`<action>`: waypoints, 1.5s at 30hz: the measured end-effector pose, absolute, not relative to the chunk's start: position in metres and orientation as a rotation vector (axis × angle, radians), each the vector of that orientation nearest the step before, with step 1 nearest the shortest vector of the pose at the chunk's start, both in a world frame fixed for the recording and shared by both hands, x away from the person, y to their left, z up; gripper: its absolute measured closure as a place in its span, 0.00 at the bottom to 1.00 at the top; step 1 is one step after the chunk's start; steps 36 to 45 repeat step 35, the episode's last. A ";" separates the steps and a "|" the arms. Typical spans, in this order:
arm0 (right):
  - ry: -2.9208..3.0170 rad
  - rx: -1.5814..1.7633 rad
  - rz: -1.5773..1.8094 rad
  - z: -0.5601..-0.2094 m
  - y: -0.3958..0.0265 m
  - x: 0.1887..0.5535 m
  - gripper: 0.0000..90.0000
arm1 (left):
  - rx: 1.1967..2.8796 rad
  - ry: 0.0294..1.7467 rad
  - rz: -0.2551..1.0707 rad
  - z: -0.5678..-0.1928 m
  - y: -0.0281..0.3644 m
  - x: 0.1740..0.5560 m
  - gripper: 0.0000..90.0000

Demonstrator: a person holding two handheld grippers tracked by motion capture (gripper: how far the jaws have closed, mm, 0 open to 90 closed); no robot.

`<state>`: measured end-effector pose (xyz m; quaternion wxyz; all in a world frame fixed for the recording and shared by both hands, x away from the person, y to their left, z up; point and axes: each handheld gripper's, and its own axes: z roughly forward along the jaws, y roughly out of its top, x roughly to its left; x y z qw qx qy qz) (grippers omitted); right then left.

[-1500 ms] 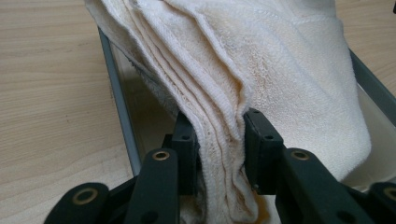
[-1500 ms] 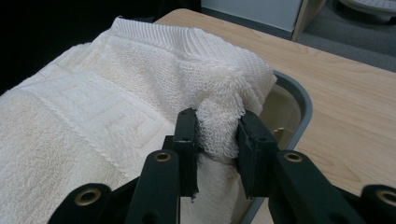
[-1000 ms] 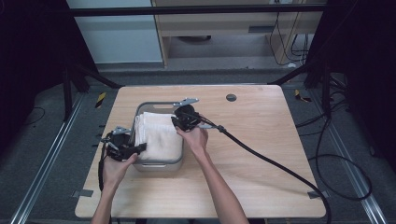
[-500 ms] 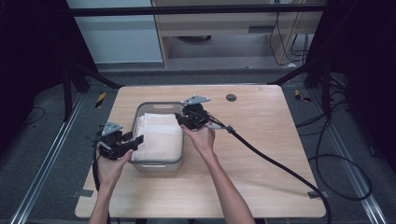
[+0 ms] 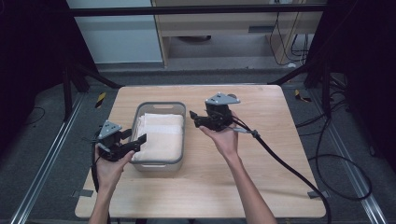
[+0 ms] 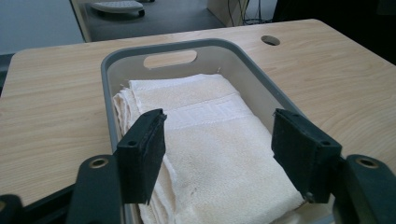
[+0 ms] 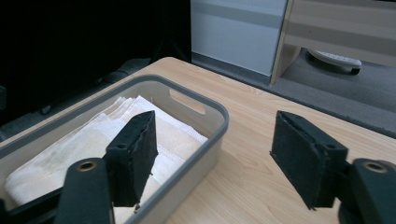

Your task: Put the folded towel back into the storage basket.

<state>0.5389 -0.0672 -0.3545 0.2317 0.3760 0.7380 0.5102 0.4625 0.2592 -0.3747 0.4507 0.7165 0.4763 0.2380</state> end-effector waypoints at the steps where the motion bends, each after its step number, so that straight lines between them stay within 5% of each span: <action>1: 2.030 1.035 1.409 -0.354 -0.073 0.536 0.32 | 1.771 1.172 0.591 -0.374 0.259 0.461 0.37; 29: 1.979 1.166 1.397 -0.422 -0.236 0.460 0.14 | 1.833 1.083 0.661 -0.404 0.250 0.435 0.31; 45: 1.969 1.182 1.337 -0.441 -0.258 0.451 0.14 | 1.787 1.075 0.699 -0.406 0.259 0.422 0.31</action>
